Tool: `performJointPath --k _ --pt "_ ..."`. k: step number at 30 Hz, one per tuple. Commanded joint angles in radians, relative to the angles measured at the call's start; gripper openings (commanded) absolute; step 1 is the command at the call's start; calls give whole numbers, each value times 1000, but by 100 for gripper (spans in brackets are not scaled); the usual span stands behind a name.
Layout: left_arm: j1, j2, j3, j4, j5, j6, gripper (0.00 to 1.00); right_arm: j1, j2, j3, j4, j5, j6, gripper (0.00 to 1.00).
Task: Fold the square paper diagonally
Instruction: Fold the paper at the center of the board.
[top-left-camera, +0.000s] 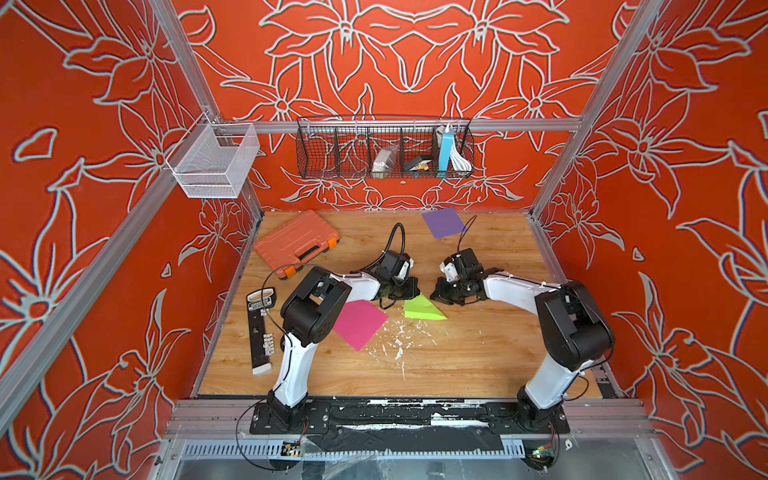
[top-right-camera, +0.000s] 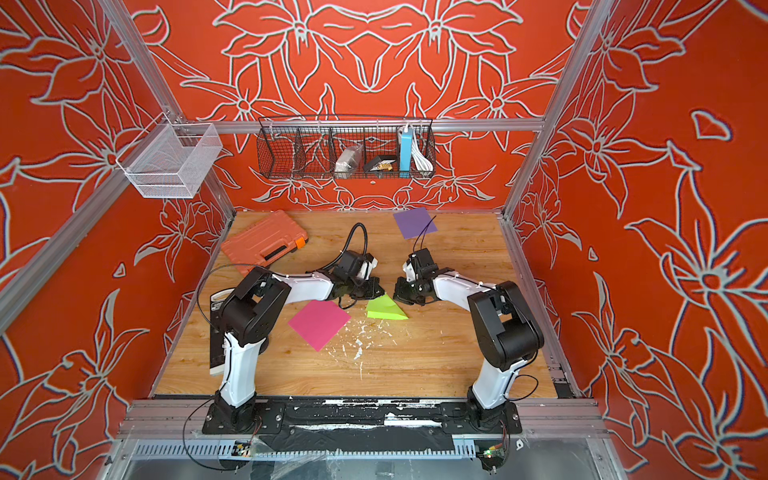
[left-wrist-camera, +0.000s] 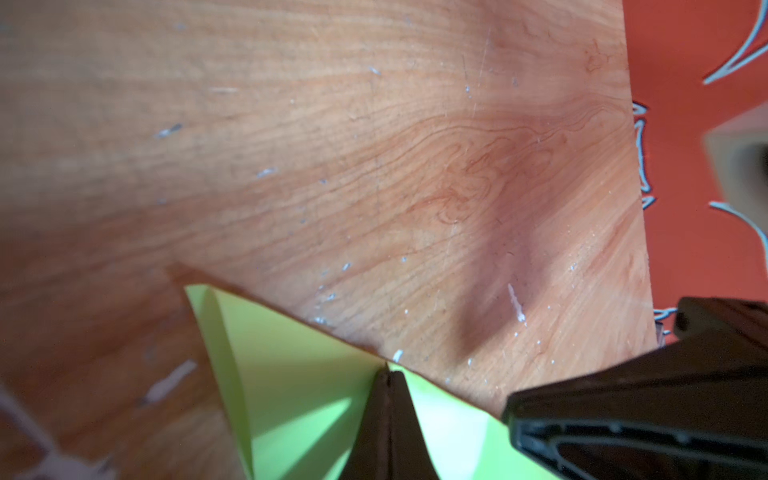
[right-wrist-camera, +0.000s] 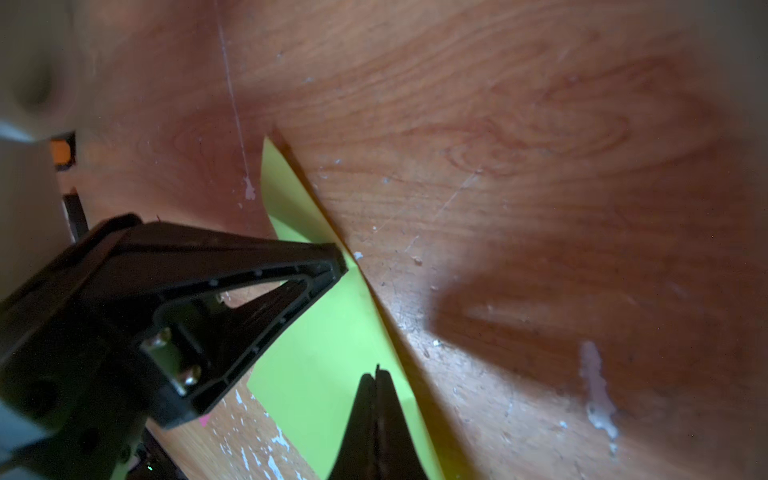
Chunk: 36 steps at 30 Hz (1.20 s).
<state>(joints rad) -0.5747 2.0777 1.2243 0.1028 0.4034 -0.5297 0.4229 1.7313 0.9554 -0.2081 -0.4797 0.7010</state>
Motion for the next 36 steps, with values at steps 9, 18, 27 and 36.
performJointPath --k 9,18,27,36 --pt "-22 -16 -55 -40 -87 -50 4 54 -19 -47 94 23 182 0" --pt "-24 -31 -66 -36 -87 -47 4 70 -12 -80 85 50 179 0" --pt "-25 -51 -114 -14 -66 -50 4 68 30 -64 36 80 121 0" --pt "-29 -42 -128 -14 -43 -41 5 47 62 1 -66 124 12 0"
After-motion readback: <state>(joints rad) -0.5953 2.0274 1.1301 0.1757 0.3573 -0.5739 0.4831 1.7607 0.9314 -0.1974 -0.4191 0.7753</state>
